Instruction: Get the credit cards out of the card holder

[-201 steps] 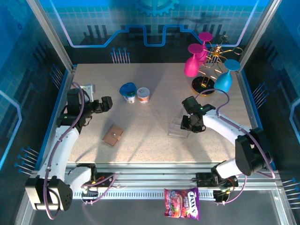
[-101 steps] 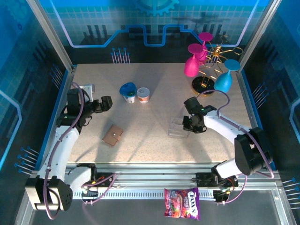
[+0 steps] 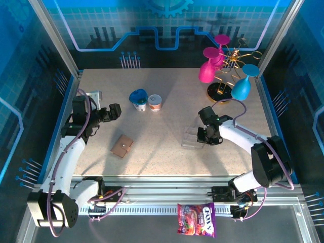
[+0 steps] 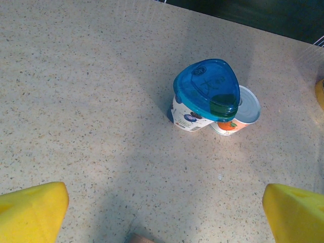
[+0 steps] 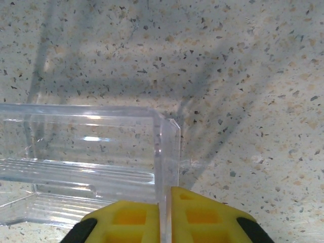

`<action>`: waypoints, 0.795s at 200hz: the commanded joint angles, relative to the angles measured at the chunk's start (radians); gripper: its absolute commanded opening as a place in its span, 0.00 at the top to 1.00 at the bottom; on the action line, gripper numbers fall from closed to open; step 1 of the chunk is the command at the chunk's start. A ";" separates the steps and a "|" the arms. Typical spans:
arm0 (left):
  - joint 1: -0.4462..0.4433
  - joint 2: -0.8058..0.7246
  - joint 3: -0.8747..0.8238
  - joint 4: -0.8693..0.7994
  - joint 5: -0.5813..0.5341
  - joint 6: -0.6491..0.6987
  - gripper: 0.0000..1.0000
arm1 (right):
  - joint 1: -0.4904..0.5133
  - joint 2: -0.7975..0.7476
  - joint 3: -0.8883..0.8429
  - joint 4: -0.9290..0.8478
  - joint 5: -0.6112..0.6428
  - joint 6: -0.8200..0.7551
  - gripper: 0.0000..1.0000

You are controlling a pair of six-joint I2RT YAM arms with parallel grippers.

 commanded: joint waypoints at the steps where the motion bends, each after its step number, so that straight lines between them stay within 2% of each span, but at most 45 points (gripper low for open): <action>1: -0.008 -0.002 0.001 0.009 0.011 -0.030 0.01 | 0.004 0.015 0.015 -0.006 -0.002 -0.002 0.89; 26: -0.012 -0.005 0.009 -0.002 0.024 -0.054 0.01 | 0.015 0.038 0.065 -0.010 -0.001 0.001 0.92; 74: -0.042 -0.002 -0.001 -0.045 0.058 -0.182 0.02 | 0.048 0.140 0.220 -0.025 0.011 -0.018 0.94; 110: -0.066 0.023 -0.019 -0.070 0.093 -0.267 0.04 | 0.072 0.280 0.400 -0.055 0.029 -0.058 0.96; 159: -0.100 0.015 -0.057 -0.062 0.080 -0.279 0.05 | 0.083 0.460 0.605 -0.113 0.029 -0.120 0.96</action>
